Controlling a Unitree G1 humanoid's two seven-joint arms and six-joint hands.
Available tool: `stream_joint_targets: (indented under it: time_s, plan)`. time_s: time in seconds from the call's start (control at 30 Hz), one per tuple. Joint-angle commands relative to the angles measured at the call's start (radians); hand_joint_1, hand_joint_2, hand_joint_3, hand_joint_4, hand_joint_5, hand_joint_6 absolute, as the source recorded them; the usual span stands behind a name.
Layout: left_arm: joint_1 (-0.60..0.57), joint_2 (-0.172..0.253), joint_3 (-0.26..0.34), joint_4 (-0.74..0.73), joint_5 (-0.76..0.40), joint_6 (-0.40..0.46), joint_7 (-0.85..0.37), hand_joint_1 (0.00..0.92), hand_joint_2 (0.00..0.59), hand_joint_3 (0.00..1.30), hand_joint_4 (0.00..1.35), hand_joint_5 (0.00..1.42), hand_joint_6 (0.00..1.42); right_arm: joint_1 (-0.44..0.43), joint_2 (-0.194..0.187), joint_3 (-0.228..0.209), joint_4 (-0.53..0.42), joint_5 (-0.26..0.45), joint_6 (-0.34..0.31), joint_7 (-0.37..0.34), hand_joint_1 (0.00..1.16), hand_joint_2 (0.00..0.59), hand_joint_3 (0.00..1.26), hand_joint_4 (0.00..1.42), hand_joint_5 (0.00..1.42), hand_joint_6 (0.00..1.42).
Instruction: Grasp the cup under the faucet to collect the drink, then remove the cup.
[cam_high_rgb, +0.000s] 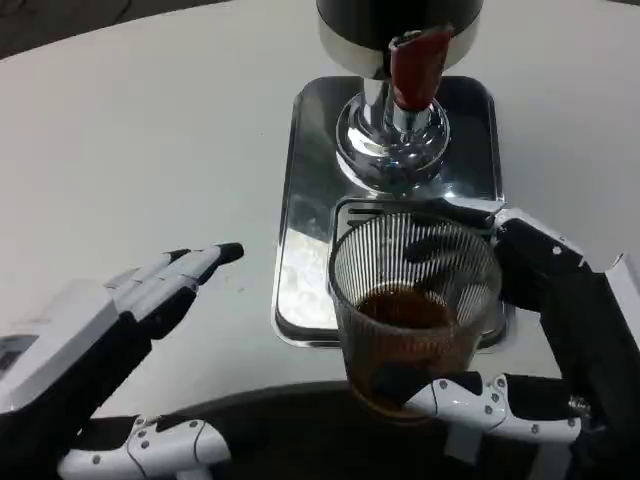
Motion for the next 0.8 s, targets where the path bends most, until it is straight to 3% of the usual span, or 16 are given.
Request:
stream_joint_targets:
  time_s: [0.03, 0.8]
  plan:
    - [0.035, 0.0, 0.016, -0.025, 0.015, 0.008, -0.01, 0.0, 0.071, 0.04, 0.0, 0.0, 0.03, 0.001, -0.002, 0.007, -0.004, 0.023, -0.066, 0.008, 1.02, 0.112, 0.77, 0.89, 1.05, 0.95]
    - [0.098, 0.001, 0.029, -0.048, 0.014, -0.039, -0.02, 0.0, 0.07, 0.02, 0.0, 0.0, 0.03, 0.0, -0.036, 0.018, -0.001, 0.048, -0.075, 0.054, 1.02, 0.112, 0.79, 0.91, 1.07, 0.99]
